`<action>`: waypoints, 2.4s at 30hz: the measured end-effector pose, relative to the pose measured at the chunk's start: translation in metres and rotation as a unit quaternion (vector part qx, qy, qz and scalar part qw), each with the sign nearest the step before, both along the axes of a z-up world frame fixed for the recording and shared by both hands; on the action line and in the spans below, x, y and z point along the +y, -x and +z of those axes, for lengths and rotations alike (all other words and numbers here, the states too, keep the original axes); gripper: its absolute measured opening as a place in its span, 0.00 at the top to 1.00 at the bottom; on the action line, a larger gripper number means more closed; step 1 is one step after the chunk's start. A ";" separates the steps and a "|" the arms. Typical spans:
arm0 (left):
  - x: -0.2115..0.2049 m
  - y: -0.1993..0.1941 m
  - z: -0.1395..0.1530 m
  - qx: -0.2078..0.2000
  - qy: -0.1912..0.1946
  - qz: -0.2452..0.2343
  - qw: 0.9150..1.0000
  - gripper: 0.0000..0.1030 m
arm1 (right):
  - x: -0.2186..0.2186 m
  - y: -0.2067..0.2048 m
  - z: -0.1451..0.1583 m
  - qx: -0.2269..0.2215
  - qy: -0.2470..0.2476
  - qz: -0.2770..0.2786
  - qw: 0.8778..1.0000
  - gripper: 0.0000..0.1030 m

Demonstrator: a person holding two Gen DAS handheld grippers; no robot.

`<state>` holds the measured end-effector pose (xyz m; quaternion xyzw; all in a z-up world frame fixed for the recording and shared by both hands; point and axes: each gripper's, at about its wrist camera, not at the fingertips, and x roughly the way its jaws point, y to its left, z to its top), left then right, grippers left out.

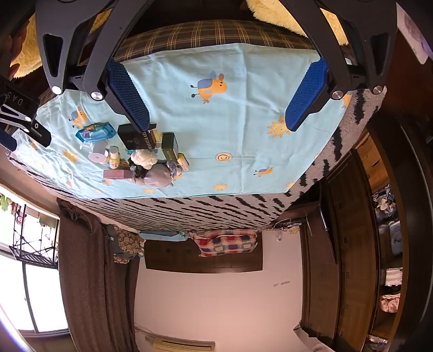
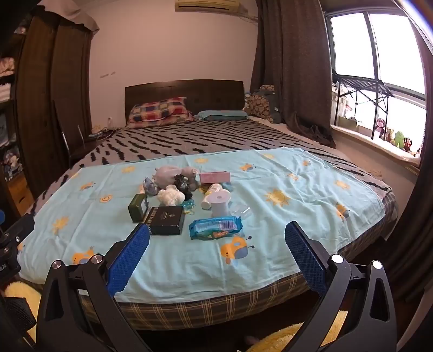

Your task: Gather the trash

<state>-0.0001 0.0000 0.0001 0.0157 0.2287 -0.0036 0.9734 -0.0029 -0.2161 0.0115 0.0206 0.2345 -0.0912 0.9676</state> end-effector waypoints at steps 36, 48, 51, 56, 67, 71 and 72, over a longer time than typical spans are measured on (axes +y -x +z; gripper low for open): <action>0.000 0.005 0.005 -0.009 -0.011 0.003 1.000 0.08 | -0.002 0.005 -0.001 -0.003 -0.004 0.001 1.000 0.03; 0.000 0.004 0.007 -0.010 -0.013 0.003 1.000 0.08 | -0.003 0.006 0.001 -0.008 -0.006 -0.001 1.000 0.03; -0.001 0.004 0.007 -0.011 -0.013 0.003 1.000 0.08 | -0.003 0.006 0.001 -0.008 -0.005 0.000 1.000 0.03; -0.002 0.004 0.008 -0.012 -0.014 0.004 1.000 0.08 | -0.003 0.006 0.001 -0.008 -0.006 -0.001 1.000 0.03; -0.001 0.004 0.008 -0.012 -0.014 0.004 1.000 0.08 | -0.005 0.008 0.000 -0.008 -0.005 -0.004 1.000 0.03; -0.001 0.004 0.005 -0.011 -0.013 0.006 1.000 0.08 | -0.006 0.008 -0.001 -0.007 -0.005 -0.004 1.000 0.03; -0.001 0.004 0.005 -0.012 -0.013 0.007 1.000 0.08 | -0.006 0.008 -0.001 -0.007 -0.006 -0.003 1.000 0.03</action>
